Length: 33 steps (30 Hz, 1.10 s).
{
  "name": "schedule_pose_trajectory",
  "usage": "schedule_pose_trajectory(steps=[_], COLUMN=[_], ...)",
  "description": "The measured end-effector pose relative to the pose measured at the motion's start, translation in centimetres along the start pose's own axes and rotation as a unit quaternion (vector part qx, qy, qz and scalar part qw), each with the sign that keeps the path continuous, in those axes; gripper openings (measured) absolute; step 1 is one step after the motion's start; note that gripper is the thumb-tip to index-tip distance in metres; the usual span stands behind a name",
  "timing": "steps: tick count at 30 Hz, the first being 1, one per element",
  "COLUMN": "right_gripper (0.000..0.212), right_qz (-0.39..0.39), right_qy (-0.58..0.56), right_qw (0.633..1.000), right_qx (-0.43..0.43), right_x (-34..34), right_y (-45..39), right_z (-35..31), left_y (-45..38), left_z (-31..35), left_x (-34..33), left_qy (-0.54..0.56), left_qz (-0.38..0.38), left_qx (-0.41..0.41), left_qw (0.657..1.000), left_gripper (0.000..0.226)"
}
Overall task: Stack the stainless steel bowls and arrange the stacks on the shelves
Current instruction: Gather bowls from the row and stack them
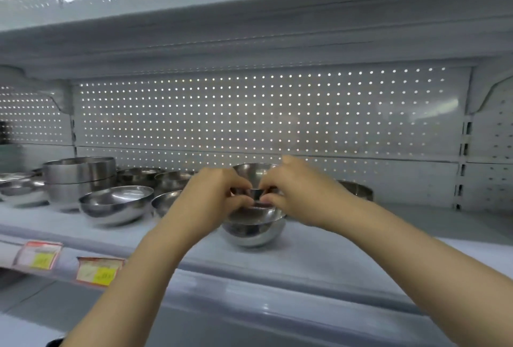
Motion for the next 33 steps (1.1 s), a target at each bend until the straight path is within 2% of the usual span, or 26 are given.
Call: schedule_pose_trajectory(steps=[4, 9, 13, 19, 23, 27, 33], right_gripper=[0.01, 0.006, 0.007, 0.012, 0.013, 0.012, 0.008], right_qz=[-0.003, 0.045, 0.087, 0.112, 0.09, 0.072, 0.05], right_qy=[-0.019, -0.062, -0.128, -0.184, -0.178, -0.146, -0.145], right_qw=[0.999, 0.992, 0.971, 0.957, 0.961, 0.971, 0.976], right_qx=[-0.028, -0.104, -0.181, -0.197, -0.19, -0.173, -0.155], right_x=[-1.9, -2.5, -2.8, -3.2, -3.5, -3.5, -3.7], right_y=[0.8, 1.7, 3.0, 3.2, 3.2, 3.0, 2.8], right_z=[-0.3, 0.1, 0.9, 0.7, 1.2, 1.5, 1.5], left_y=[1.5, 2.5, 2.8, 2.9, 2.9, 2.8, 2.7], left_z=[-1.4, -2.3, -2.2, -1.7, -2.3, -2.3, -3.1], left_x=[-1.3, -1.7, -1.5, -1.4, -1.9, -2.9, -3.7], left_qy=[0.022, 0.056, 0.079, 0.106, 0.106, 0.108, 0.018], left_qz=[-0.015, -0.005, 0.02, 0.059, 0.013, -0.072, -0.118], left_qx=[0.015, 0.041, 0.053, 0.066, 0.056, 0.039, 0.04], left_qw=[1.0, 0.998, 0.995, 0.99, 0.993, 0.991, 0.992], left_gripper=[0.008, 0.006, 0.011, 0.017, 0.021, 0.024, 0.021])
Point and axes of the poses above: each hand's wrist, its own y-axis away from the middle knuckle, its own x-axis out of the back of the hand, z = x × y, the point moved 10 cm from there along -y, towards the middle knuckle, and after that the axes turned 10 degrees about z, right-handed, at the moved point
